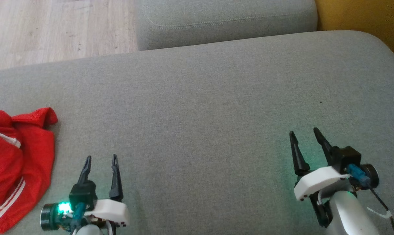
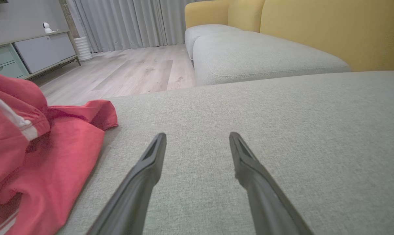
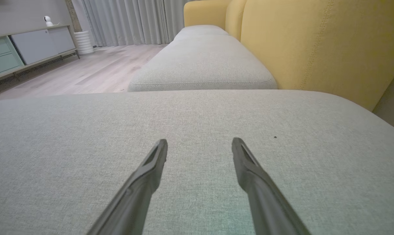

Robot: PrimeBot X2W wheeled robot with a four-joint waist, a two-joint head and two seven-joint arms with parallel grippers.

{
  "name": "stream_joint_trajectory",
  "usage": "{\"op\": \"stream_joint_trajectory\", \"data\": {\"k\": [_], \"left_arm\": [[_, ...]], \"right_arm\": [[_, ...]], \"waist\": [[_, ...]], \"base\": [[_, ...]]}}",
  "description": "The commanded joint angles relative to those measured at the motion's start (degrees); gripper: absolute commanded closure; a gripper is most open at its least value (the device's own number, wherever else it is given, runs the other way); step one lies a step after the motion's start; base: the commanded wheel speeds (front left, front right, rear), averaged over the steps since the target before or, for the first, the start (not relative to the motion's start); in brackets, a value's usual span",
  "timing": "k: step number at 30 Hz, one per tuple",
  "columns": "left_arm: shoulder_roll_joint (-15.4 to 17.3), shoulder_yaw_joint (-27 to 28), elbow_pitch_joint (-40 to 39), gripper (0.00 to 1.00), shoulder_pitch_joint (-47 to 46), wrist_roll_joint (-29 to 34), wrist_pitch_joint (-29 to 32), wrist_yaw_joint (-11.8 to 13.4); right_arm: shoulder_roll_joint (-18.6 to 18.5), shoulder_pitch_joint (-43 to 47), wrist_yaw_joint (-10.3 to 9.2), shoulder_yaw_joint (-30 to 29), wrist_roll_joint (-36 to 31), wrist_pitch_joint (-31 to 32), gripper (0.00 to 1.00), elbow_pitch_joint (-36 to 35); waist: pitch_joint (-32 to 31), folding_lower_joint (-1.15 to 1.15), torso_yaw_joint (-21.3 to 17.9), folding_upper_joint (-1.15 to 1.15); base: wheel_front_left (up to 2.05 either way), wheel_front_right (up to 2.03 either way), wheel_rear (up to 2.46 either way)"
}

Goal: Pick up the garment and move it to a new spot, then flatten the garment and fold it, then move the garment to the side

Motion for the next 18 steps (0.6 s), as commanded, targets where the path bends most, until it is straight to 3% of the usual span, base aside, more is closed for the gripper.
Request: {"op": "stream_joint_trajectory", "data": {"k": [1, 10, 18], "left_arm": [[0.36, 2.55, -2.09, 0.00, -1.76, -0.90, -0.70, 0.52], [0.00, 2.92, -2.49, 0.00, -1.39, -0.69, -0.70, 0.14], [-0.17, 2.26, -2.90, 0.00, -2.33, -0.98, -0.70, -0.05]], "right_arm": [[-0.13, -2.14, -0.04, 0.59, 0.45, -0.78, 0.00, -2.15], [-0.11, -1.76, -0.04, 0.36, 1.71, -0.78, 0.00, -2.20], [-0.10, -1.79, -0.04, 0.95, 2.11, -0.78, 0.00, -2.41]], "waist": [[-0.03, 0.00, 0.04, 0.00], [0.12, 0.00, 0.42, 0.00], [2.17, 0.00, 5.92, 0.00]], "base": [[0.00, 0.00, 0.00], [0.00, 0.00, 0.00], [0.00, 0.00, 0.00]]}}
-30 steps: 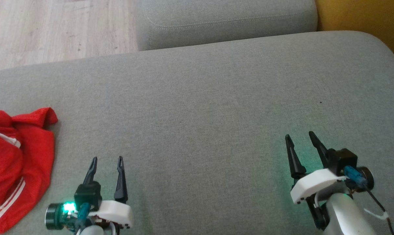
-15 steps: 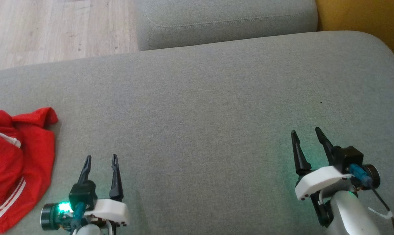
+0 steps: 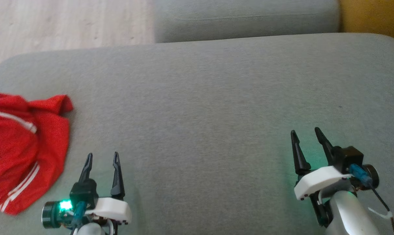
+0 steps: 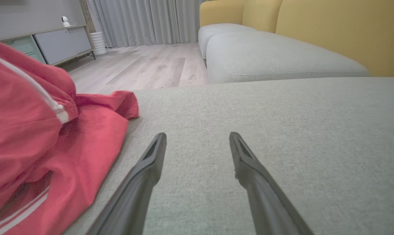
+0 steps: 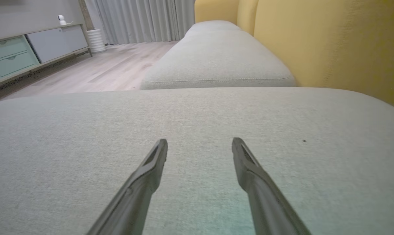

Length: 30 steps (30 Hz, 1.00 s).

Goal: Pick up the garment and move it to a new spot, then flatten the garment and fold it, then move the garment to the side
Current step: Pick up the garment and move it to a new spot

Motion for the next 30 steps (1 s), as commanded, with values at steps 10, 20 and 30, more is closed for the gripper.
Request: {"op": "stream_joint_trajectory", "data": {"k": [10, 20, 30], "left_arm": [[0.21, 1.04, -2.04, 0.00, -1.77, -2.67, -0.70, 1.07], [0.21, 3.69, -2.93, 0.00, 1.23, -3.60, -0.70, 1.23], [0.90, 7.31, -6.32, 0.00, -3.30, -1.47, -0.70, -1.98]], "right_arm": [[-0.11, -2.88, -0.04, 5.49, 1.26, -0.78, 0.00, -2.15], [-0.12, -3.86, -0.04, 11.33, 2.55, -0.78, 0.00, -1.93], [-1.57, -5.11, -0.04, 13.73, 2.81, -0.78, 0.00, -2.75]], "waist": [[3.31, 0.00, 15.61, 0.00], [4.95, 0.00, 24.52, 0.00], [8.08, 0.00, 23.57, 0.00]], "base": [[0.00, 0.00, 0.00], [0.00, 0.00, 0.00], [0.00, 0.00, 0.00]]}}
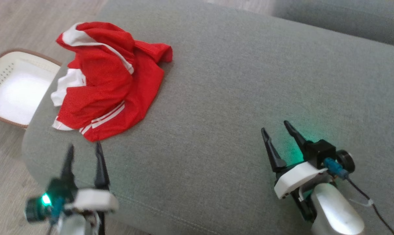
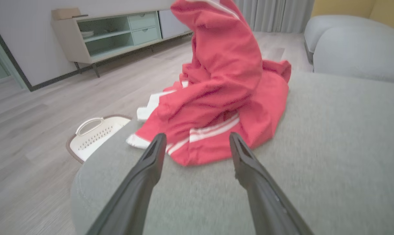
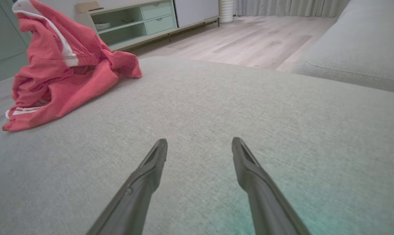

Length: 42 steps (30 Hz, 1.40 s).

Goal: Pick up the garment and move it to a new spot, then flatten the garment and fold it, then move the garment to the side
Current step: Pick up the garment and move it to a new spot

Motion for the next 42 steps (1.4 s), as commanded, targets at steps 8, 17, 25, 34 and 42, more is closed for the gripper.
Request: {"op": "stream_joint_trajectory", "data": {"k": [8, 17, 25, 34, 42], "left_arm": [[5.98, 6.87, -5.66, 0.00, -15.30, 1.84, -0.62, -3.10], [13.00, 8.14, 2.95, 0.00, -29.32, 3.48, -0.62, -5.08], [16.68, 10.08, 18.26, 0.00, -35.76, 4.67, 1.17, -0.06], [15.62, 12.10, 31.99, 0.67, -36.59, 0.43, 5.89, -1.00], [17.61, 9.91, 26.93, 1.00, -39.74, 2.47, -0.44, -0.73]], "right_arm": [[-2.36, -3.87, -0.04, 2.49, 0.68, -0.70, 0.00, -3.82], [-4.56, -5.70, -0.04, 3.74, 1.42, -0.70, 0.00, -4.99], [-5.79, -6.50, -0.04, 4.03, 2.05, -0.70, 0.00, -5.01], [-5.85, -6.83, -0.04, 4.41, 3.25, -0.70, 0.00, -4.33], [-4.33, -6.39, -0.04, 3.83, 4.33, -0.70, 0.00, -3.37]], "waist": [[5.25, 0.00, -4.10, 0.00], [9.82, 0.00, -8.85, 0.00], [12.04, 0.00, -12.38, 0.00], [12.30, 0.00, -14.85, 0.00], [9.35, 0.00, -15.98, 0.00]], "base": [[0.00, 0.00, 0.00], [0.00, 0.00, 0.00], [0.00, 0.00, 0.00], [0.00, 0.00, 0.00], [0.00, 0.00, 0.00]]}}
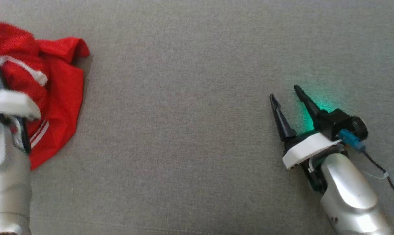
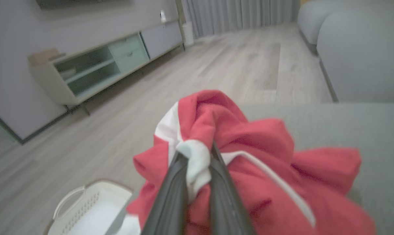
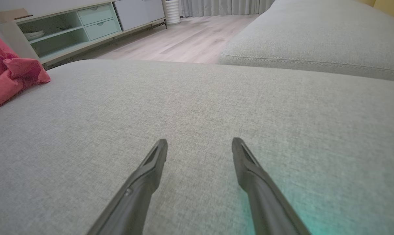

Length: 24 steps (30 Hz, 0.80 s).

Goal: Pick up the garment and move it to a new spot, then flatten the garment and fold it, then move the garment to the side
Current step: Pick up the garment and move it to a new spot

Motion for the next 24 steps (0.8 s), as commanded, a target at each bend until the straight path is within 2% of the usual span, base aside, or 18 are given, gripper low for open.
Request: {"op": "stream_joint_trajectory", "data": {"k": [1, 6, 11, 16, 21, 24], "left_arm": [[4.20, 0.34, -6.57, 1.00, -3.62, 0.76, -1.02, -0.19], [4.23, -2.11, -20.19, 1.00, -3.35, 2.30, -1.08, -2.28], [2.52, -5.15, -26.26, 1.00, -3.50, 2.78, -1.09, -4.34], [-3.06, -10.60, -30.37, 1.00, -2.64, 1.58, -1.10, -6.58], [-9.27, -14.12, -32.87, 1.00, -0.64, -0.75, -1.10, -7.33], [-11.67, -17.58, -32.35, 1.00, 1.09, -2.08, -1.10, -7.77]], "right_arm": [[1.28, 1.74, -0.04, 0.95, 0.72, -0.06, 0.00, -0.30], [3.13, 2.49, -0.04, 1.13, 1.20, -0.06, 0.00, -0.15], [4.20, 3.25, -0.04, 1.16, 1.54, -0.06, 0.00, 0.10], [5.39, 4.12, -0.04, 2.33, 2.05, -0.06, 0.00, 0.25], [5.92, 4.43, -0.04, 4.09, 2.70, -0.06, 0.00, 0.66], [6.11, 4.42, -0.04, 5.13, 3.24, -0.06, 0.00, 0.97]], "waist": [[-1.80, 0.00, -0.83, 0.00], [-5.33, 0.00, -3.59, 0.00], [-7.91, 0.00, -7.17, 0.00], [-10.11, 0.00, -14.99, 0.00], [-10.67, 0.00, -21.44, 0.00], [-10.66, 0.00, -24.69, 0.00]], "base": [[0.00, 0.00, 0.00], [0.00, 0.00, 0.00], [0.00, 0.00, 0.00], [0.00, 0.00, 0.00], [0.00, 0.00, 0.00], [0.00, 0.00, 0.00]]}}
